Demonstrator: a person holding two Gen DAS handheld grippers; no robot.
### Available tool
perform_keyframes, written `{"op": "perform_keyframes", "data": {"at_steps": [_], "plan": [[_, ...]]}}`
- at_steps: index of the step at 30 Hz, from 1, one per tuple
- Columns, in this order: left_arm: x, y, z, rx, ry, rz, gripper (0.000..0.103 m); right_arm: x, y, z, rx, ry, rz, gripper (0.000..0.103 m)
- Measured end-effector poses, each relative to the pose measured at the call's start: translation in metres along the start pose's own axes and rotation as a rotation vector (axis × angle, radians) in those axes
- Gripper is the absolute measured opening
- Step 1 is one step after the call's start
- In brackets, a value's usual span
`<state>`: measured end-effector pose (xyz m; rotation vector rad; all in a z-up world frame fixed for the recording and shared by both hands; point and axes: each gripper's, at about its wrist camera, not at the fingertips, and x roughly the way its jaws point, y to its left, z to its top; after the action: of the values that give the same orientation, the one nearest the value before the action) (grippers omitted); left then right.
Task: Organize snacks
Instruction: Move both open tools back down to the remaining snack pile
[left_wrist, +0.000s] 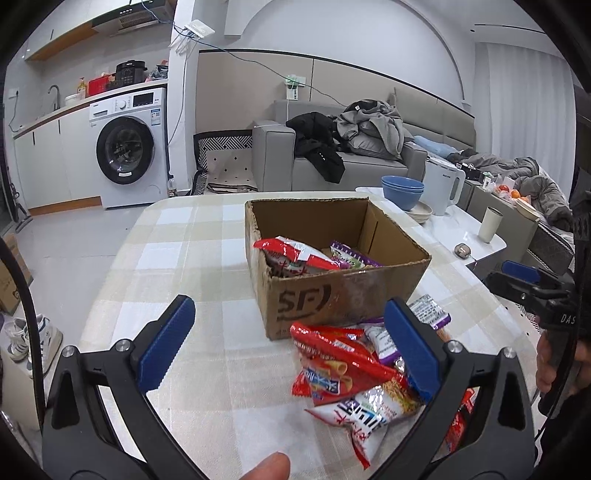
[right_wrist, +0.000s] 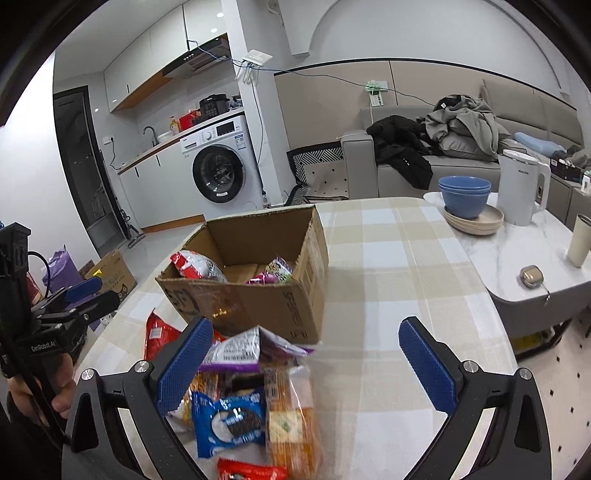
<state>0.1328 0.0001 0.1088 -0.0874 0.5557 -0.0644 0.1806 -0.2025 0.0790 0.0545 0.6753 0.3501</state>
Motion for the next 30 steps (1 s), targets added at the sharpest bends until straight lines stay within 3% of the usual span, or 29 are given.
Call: {"op": "perform_keyframes", "data": {"at_steps": [10,30], "plan": [[-0.025,0.0,-0.003,0.003,-0.011,0.014,0.102,-0.004,-0.006,-0.021,0.004,0.068,-0.026,0.103],[-0.001,-0.013,-0.016,0.041,0.078,-0.015,0.102,0.042,-0.002,-0.061,-0.065,0.304,-0.053,0.103]]}}
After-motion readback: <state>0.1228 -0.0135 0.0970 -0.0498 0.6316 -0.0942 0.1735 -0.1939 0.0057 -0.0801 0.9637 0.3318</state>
